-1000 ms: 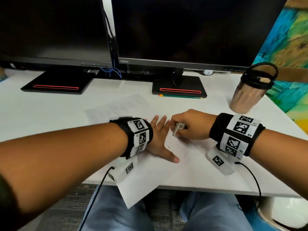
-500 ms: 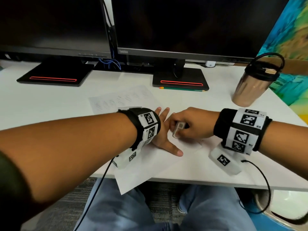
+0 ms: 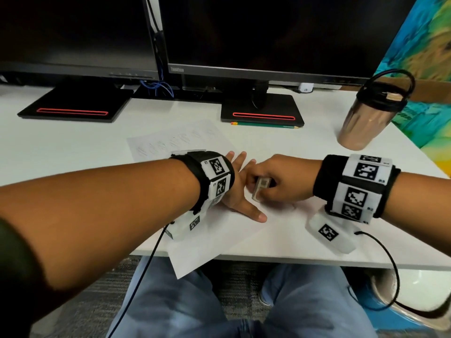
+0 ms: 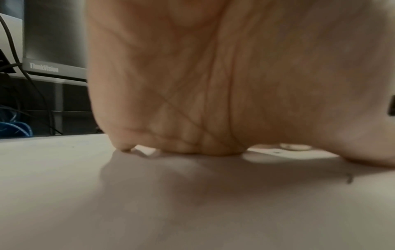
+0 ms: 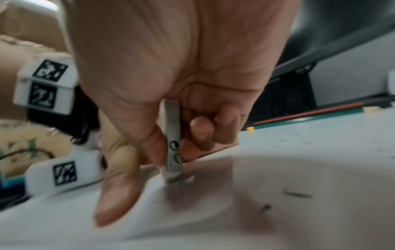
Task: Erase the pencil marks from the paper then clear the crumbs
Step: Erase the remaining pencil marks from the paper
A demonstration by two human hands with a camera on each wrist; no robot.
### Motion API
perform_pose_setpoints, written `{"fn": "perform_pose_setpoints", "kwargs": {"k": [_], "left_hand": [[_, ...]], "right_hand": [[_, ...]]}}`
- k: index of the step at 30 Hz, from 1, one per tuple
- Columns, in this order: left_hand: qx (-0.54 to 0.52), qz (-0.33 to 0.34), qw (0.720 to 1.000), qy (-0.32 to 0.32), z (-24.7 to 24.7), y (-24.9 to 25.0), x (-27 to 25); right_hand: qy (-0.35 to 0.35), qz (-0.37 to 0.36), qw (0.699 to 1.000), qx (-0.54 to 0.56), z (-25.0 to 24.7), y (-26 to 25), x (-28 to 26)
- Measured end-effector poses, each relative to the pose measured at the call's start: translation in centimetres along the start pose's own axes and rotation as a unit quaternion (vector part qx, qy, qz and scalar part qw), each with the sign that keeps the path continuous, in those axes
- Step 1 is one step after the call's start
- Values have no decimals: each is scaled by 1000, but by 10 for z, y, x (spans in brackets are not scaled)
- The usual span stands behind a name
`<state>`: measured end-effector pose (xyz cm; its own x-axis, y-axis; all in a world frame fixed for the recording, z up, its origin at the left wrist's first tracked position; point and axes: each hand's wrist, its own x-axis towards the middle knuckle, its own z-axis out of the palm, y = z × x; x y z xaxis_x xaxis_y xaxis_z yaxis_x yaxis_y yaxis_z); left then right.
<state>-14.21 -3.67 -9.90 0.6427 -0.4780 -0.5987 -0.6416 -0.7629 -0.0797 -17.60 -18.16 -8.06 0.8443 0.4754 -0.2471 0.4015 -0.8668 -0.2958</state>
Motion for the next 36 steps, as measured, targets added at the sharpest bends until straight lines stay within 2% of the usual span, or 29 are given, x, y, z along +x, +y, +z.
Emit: {"fn": "perform_pose_setpoints", "kwargs": {"k": [3,7,11,14,18,22,26,31,32,36], "left_hand": [[-1,-10,1000,2,2,-1,5],[-4,0,1000,12,5,-5,10],[-5,-12,1000,11,3,-4,10],[0,-6,1000,16,3,-4,11],[-3,-16,1000,18,2,-3,9],[-9,-14,1000,25,3,-3,7],[-3,-17,1000,25,1,-1,6],[-2,-15,1000,25,2,-3,7],[-1,-12,1000,23,1,-4,7],[-2,10,1000,24,2,-12,5]], "right_hand": [[29,21,999,-11,0,5,0],[-17,8,1000,4,0,-1,-3],[28,24,999,2,1,5,-4],[-21,7,1000,0,1,-1,-8],[23,26,999,8,0,1,-10],[-41,27,999,3,-1,-2,-13],[32,53,998,9,1,4,-13],[-76,55,995,23,-7,1,-22],[-64,59,996,25,-11,2,-24],[58,55,997,22,-23,9,-24]]}}
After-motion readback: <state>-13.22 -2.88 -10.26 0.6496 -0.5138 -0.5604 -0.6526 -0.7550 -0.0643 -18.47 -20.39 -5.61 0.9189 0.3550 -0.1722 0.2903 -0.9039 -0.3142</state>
